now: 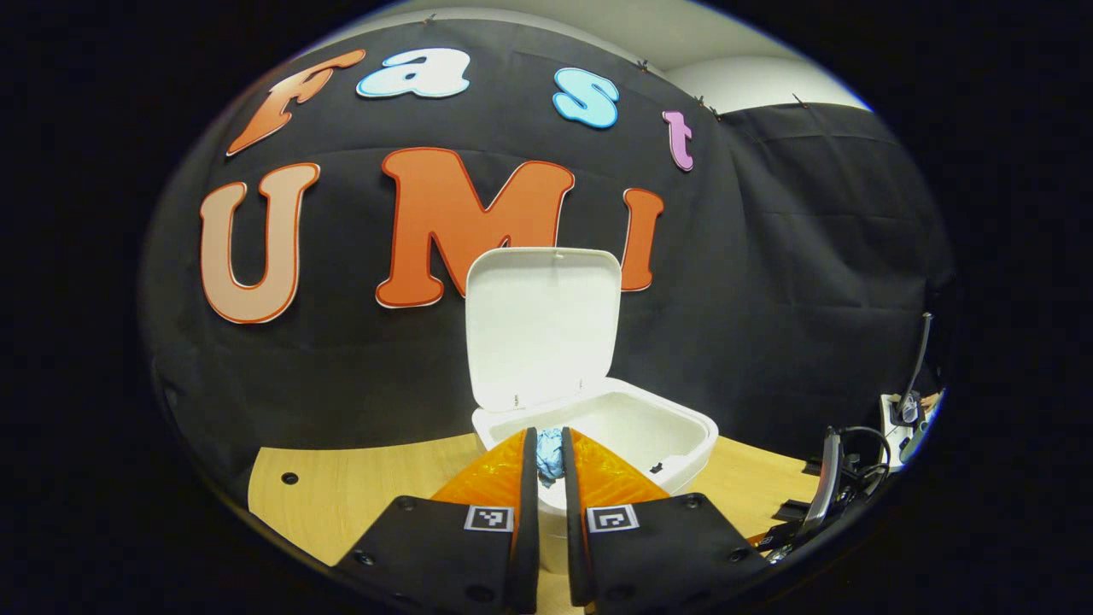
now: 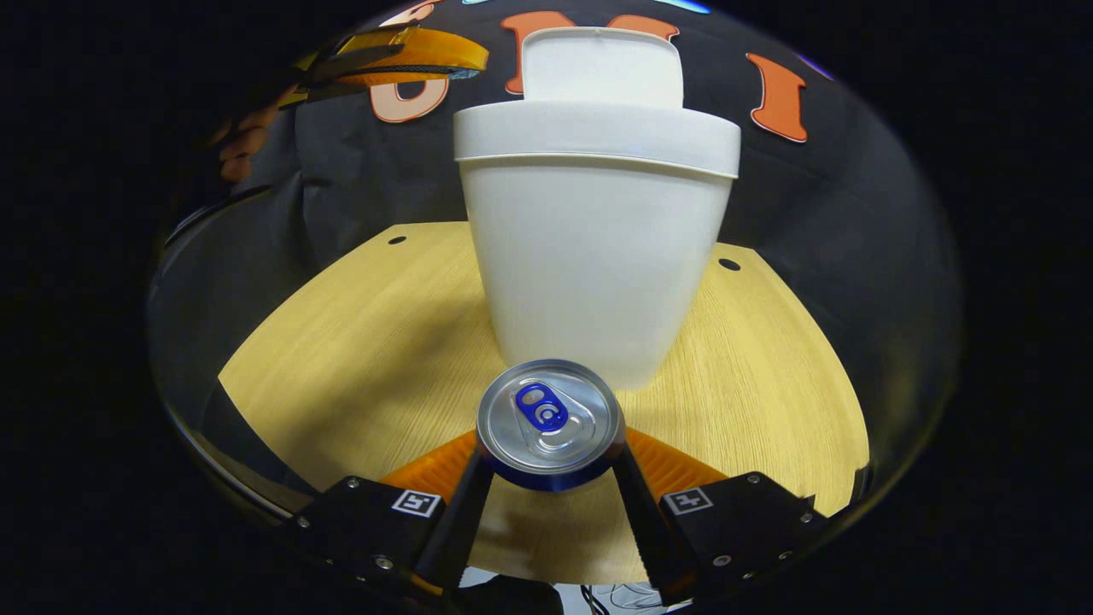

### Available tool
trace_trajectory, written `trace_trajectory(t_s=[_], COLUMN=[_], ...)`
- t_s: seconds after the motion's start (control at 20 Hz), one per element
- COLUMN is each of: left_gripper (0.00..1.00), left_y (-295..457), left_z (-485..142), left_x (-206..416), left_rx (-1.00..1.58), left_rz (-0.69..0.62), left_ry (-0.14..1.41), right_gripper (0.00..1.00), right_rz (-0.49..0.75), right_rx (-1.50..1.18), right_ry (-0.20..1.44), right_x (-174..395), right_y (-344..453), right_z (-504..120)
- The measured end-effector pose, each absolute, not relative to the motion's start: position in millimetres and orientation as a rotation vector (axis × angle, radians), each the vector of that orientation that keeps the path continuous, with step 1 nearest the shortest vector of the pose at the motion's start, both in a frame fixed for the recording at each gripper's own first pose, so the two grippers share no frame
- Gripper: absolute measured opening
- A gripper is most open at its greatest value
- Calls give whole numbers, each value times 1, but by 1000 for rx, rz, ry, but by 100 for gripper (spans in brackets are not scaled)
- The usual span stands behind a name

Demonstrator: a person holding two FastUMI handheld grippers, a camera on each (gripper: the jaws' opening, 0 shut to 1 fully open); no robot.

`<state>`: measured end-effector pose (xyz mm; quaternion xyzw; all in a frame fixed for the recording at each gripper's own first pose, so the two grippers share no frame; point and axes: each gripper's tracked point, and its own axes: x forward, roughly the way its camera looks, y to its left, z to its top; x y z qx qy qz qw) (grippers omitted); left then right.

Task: Press the lid of the desktop garbage bin to open it, pick up the crumpled paper on the desktop and throw it into the bin, then pick up the pop can on the desktop and drop it into the bin, and finally close the garbage bin lid.

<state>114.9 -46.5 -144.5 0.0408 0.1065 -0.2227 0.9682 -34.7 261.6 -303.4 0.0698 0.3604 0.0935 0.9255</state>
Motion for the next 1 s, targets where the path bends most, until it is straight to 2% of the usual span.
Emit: trace_trajectory(t_s=[0.25,0.3,0.35,0.8,1.0], left_gripper=[17,17,17,17,23], left_y=[-49,-50,-51,-53,-55], left_z=[-154,-156,-157,-165,-166], left_x=[113,112,112,112,110], left_rx=[82,88,94,108,104], left_rz=[-470,-475,-481,-516,-534], left_ry=[246,250,254,264,262], right_gripper=[79,75,80,80,80], right_rz=[144,136,127,84,74], right_rx=[161,165,170,182,174], right_ry=[763,767,773,792,788], right_x=[-36,-36,-36,-36,-32], right_y=[260,260,260,259,257], right_z=[-306,-305,-306,-306,-301])
